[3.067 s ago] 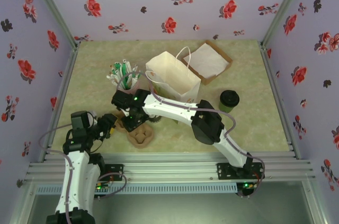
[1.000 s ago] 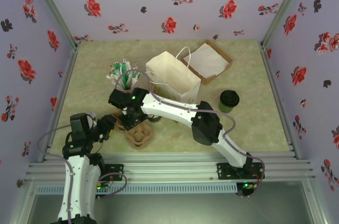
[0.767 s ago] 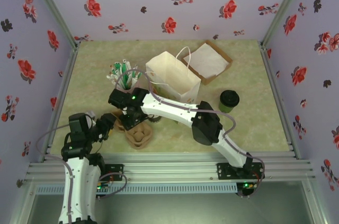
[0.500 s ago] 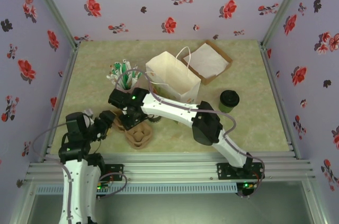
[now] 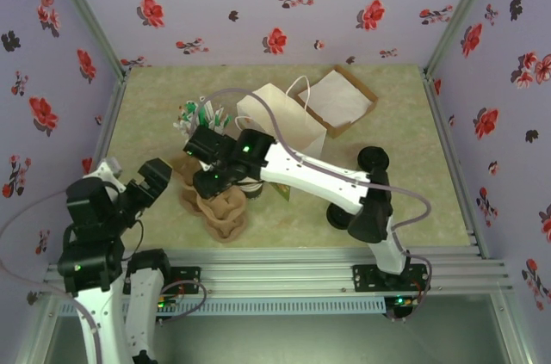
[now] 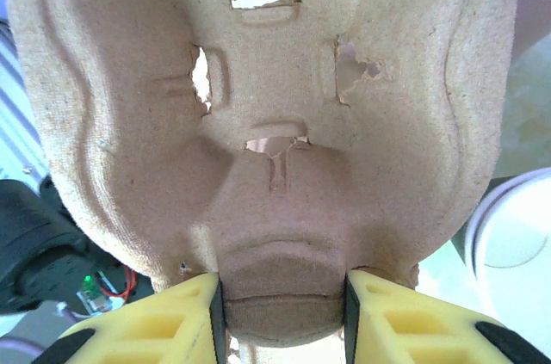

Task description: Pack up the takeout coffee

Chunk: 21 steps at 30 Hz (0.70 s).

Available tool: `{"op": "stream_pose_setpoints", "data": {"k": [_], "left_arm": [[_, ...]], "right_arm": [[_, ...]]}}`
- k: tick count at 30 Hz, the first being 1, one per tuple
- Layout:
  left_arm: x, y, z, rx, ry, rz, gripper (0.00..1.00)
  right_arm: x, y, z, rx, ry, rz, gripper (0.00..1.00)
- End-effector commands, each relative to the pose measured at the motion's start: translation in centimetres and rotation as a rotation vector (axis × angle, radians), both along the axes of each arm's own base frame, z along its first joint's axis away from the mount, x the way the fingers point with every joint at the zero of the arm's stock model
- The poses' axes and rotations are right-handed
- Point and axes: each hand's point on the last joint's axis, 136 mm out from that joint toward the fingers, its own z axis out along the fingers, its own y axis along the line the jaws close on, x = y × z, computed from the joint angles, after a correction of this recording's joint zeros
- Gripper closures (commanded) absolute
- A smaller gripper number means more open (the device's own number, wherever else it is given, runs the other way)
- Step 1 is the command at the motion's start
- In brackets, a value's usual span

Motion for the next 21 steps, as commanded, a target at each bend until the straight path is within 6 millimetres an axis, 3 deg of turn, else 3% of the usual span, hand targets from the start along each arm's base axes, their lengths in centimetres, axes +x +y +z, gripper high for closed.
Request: {"op": "stream_pose_setpoints", "data": {"k": [1, 5, 10, 16, 21], "left_arm": [[-1.4, 1.2, 1.9, 0.113, -0.006, 0.035, 0.01], [-1.5, 1.5, 4.6, 0.154, -0.039, 0.04, 0.01], [0.1, 1.2, 6.5, 0.163, -0.067, 0.005, 0.01], [4.3, -0.4, 8.3, 0.1, -0.086, -0.112, 0.01], [8.6, -1.4, 9.9, 0.054, -0.115, -0.189, 0.01]], "right_arm": [[-0.2, -1.0, 3.3, 0.062, -0.06, 0.003, 0.63], [-0.7, -2.7, 6.5, 0.131, -0.097, -0.002, 0.63], [-1.4, -5.3, 10.6, 0.227, -0.144, -0.009, 0.62], [-1.7, -9.1, 15.7, 0.322, -0.231, -0.026, 0.62], [0.0, -12.4, 18.1, 0.333, -0.316, -0.089, 0.61]]}}
